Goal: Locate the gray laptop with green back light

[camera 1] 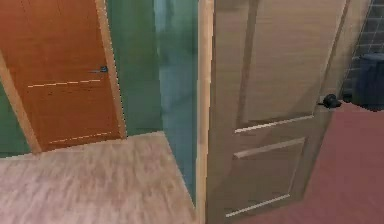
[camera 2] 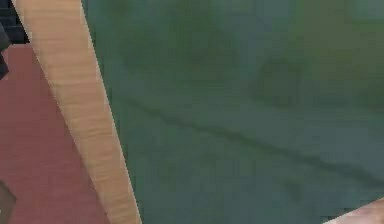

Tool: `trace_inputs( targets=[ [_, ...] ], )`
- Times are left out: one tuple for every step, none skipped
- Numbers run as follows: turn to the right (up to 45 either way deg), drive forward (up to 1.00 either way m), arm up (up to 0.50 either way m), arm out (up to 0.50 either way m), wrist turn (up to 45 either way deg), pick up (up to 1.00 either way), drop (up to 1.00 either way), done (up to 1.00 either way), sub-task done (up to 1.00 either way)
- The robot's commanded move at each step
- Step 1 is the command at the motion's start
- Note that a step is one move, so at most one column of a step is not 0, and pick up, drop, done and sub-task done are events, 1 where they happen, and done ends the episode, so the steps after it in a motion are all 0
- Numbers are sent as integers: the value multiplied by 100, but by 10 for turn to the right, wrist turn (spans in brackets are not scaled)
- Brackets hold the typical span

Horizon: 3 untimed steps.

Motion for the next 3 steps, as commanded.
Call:
trace_inputs(
  targets=[
    [-450,0,0,0,0,0,0,0,0],
    [-420,0,0,0,0,0,0,0,0],
    [0,100,0,0,0,0,0,0,0]
  ],
)
